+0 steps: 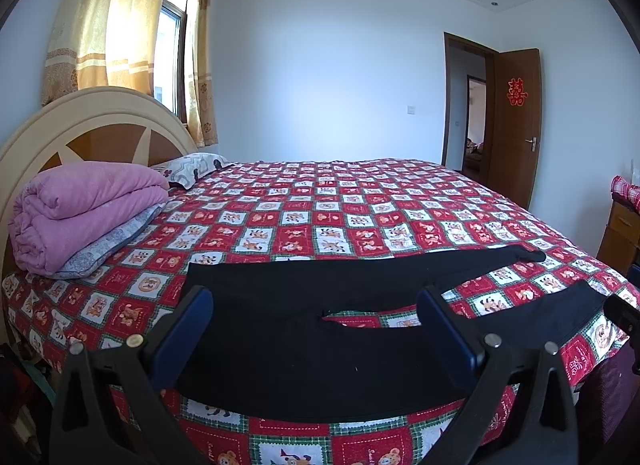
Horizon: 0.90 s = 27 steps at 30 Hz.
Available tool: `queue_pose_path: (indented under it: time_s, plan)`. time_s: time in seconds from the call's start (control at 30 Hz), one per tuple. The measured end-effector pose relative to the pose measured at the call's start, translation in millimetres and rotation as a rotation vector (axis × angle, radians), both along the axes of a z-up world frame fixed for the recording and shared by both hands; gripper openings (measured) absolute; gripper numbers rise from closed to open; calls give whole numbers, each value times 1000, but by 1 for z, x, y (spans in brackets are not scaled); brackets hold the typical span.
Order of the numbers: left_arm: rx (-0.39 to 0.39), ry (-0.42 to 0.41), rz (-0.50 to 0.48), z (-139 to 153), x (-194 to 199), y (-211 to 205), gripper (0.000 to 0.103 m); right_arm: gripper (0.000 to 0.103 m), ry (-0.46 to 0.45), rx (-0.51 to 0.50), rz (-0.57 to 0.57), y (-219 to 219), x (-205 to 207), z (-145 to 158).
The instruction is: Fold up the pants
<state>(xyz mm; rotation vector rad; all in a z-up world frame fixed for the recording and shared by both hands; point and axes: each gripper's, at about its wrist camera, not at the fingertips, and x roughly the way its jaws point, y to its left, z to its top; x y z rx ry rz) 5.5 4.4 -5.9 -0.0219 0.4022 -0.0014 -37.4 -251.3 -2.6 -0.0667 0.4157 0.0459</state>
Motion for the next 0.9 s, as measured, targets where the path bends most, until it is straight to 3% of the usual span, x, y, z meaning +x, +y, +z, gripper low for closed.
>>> queue_pose_path:
  time_s: [0.9]
  plan:
    - [-5, -1, 2, -1, 1, 4, 103, 102, 15, -7, 14, 5, 1, -5]
